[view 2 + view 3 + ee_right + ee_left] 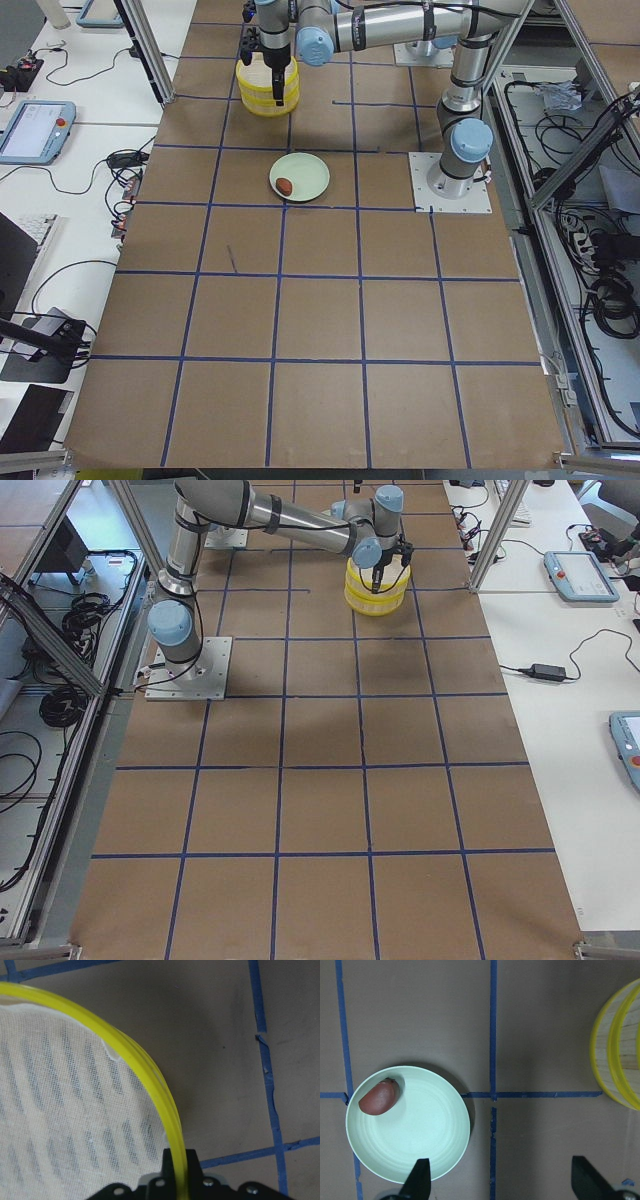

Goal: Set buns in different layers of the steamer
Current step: 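Release the top tier rim and raise the right gripper away, then lower the left gripper onto the brown bun on the green plate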

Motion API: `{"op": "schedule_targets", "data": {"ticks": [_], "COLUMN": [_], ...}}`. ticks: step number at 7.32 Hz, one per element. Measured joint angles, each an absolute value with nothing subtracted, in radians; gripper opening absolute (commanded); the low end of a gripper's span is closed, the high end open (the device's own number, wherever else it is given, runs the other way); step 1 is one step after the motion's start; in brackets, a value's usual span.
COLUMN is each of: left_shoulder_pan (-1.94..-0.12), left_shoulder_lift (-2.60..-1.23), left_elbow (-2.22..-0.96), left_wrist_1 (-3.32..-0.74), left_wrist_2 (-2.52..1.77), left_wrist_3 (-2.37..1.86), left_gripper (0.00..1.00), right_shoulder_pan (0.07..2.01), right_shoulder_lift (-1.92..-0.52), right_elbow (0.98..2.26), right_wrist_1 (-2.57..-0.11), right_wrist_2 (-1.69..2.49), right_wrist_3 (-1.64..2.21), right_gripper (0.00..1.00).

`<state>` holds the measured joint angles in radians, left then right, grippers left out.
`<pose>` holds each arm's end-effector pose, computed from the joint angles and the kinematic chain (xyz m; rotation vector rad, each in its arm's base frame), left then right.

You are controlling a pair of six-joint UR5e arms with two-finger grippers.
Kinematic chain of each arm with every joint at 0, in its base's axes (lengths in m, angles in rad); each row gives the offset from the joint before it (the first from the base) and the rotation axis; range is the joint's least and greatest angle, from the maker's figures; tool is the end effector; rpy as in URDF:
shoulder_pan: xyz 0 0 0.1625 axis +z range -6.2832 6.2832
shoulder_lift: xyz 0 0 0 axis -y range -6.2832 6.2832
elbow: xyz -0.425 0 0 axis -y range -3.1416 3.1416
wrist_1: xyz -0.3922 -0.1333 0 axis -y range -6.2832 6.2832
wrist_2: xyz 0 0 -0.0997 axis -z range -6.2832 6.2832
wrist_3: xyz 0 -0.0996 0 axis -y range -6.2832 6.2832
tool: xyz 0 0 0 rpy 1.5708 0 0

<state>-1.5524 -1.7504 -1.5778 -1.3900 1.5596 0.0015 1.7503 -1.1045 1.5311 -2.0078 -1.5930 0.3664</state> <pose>-0.1241 -0.5628 0.4077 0.0265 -3.1302 -0.0089 0.2448 -0.6150 0.2813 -0.2916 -3.1093 0.0250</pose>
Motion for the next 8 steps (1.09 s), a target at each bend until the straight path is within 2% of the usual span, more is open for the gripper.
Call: {"op": "schedule_targets", "data": {"ticks": [1,4,6,8], "left_shoulder_pan": [-1.552,-1.548,-1.476,-1.360], "left_shoulder_lift": [-1.751,-1.754,-1.772,-1.788], "left_elbow": [-1.577,-1.581,-1.609,-1.694], "left_wrist_1": [-1.389,-1.388,-1.375,-1.264], "left_wrist_2": [1.560,1.568,1.584,1.591], "left_wrist_3": [0.002,0.023,0.107,0.273], "left_gripper": [1.00,1.00,0.98,0.99], "right_shoulder_pan": [1.750,1.726,1.669,1.627], "right_shoulder_lift": [-1.104,-1.140,-1.275,-1.410], "right_elbow": [1.532,1.508,1.460,1.447], "right_wrist_1": [-2.011,-1.976,-1.776,-1.578], "right_wrist_2": [-1.592,-1.591,-1.545,-1.537], "right_wrist_3": [0.365,0.302,0.243,0.158], "right_gripper": [1.00,1.00,1.00,1.00]}}
